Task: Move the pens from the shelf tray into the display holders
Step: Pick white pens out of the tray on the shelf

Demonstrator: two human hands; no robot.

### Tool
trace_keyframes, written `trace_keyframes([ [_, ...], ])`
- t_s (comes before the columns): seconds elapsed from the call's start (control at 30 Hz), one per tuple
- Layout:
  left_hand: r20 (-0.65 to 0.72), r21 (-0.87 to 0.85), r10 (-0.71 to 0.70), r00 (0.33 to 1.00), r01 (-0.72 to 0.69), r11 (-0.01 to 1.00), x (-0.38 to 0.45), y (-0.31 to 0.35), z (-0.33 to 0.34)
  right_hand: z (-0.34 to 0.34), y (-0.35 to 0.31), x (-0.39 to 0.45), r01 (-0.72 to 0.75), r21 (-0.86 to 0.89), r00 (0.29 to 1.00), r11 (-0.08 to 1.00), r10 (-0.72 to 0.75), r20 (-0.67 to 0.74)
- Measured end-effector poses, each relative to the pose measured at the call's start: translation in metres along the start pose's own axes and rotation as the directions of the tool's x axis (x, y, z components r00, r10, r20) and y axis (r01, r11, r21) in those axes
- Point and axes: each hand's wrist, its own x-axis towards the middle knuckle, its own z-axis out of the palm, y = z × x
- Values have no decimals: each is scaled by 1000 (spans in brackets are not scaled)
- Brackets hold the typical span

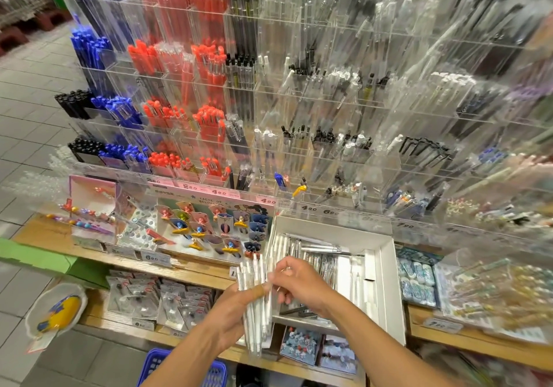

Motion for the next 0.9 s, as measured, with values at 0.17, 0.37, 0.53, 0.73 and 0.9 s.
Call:
trace_keyframes([
  [0.17, 10, 68, 41, 999, -41, 997, 3, -1, 4, 10, 3, 1, 36, 64, 999, 997, -37, 1],
  [0.37, -76, 72, 25, 997, -20, 997, 3, -1, 1, -7, 12, 16, -57, 81, 995, 995, 63, -80],
  [0.53, -100, -47, -40, 994, 35, 998, 1, 1, -6, -15, 36, 49, -233, -269, 933, 935, 137, -333],
  [0.73, -88, -121, -70, 994, 59, 991, 1, 3, -10, 9, 46, 80, -335, -611, 906, 717, 68, -417],
  [0.9, -106, -127, -64, 992, 51, 991, 0, 5, -13, 14, 46, 90, -423, -608, 860, 672, 87, -502],
])
